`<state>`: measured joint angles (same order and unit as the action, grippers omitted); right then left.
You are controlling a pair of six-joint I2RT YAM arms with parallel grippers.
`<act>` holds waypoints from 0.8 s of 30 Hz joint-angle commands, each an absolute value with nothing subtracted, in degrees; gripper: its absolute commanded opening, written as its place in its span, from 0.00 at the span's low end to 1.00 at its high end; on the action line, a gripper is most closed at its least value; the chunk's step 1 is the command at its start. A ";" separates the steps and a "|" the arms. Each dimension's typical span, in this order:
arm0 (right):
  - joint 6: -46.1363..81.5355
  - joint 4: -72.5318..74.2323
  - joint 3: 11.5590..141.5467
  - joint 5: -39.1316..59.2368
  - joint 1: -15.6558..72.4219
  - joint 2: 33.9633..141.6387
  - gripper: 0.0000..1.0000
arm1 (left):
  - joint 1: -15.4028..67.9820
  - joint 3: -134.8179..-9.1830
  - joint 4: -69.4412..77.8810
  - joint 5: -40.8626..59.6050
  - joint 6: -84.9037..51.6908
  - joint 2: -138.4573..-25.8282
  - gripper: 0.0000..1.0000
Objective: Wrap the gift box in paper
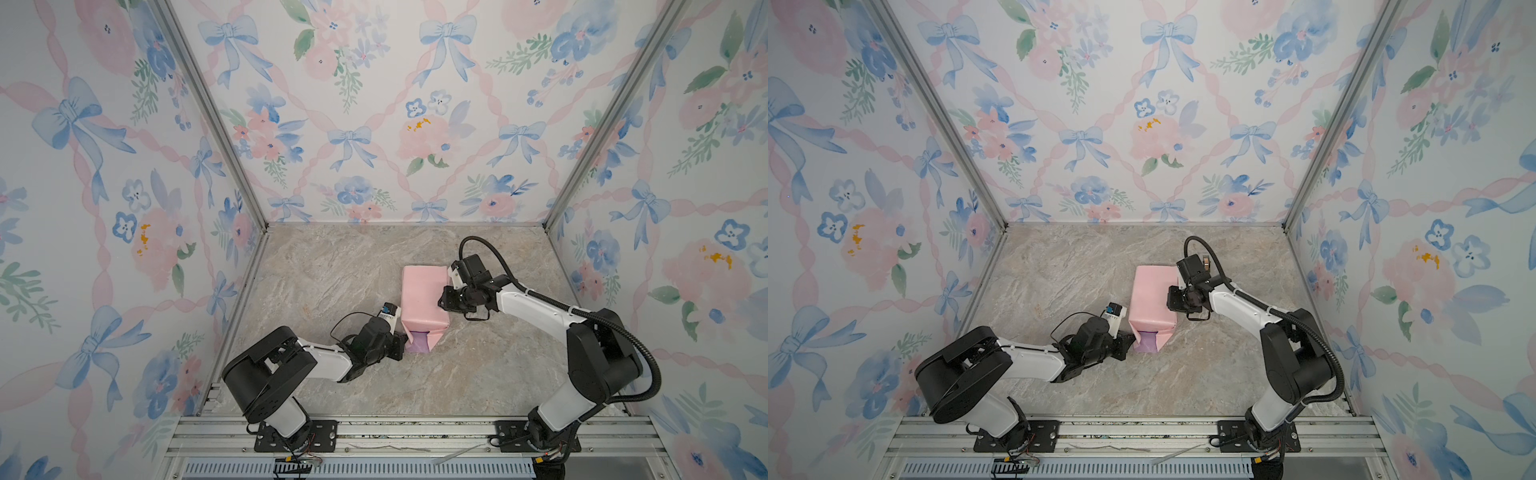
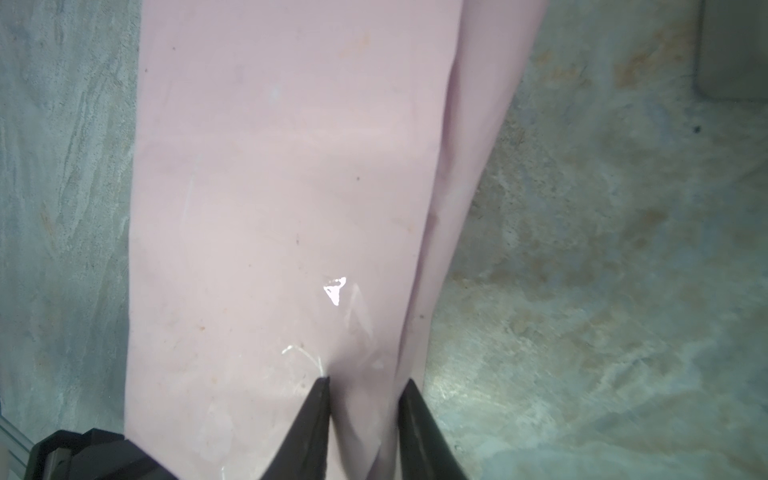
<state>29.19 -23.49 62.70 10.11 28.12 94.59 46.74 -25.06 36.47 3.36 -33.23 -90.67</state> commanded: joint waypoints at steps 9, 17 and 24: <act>29.14 -26.12 60.67 9.56 29.80 95.15 0.28 | 47.02 -27.07 46.92 5.90 -33.54 -96.32 0.14; 29.33 -26.03 60.39 9.75 30.06 95.15 0.28 | 47.02 -28.17 50.96 4.56 -33.43 -101.00 0.14; 29.77 -25.67 60.18 9.62 30.58 95.12 0.28 | 47.97 -29.00 53.02 1.71 -31.96 -102.65 0.17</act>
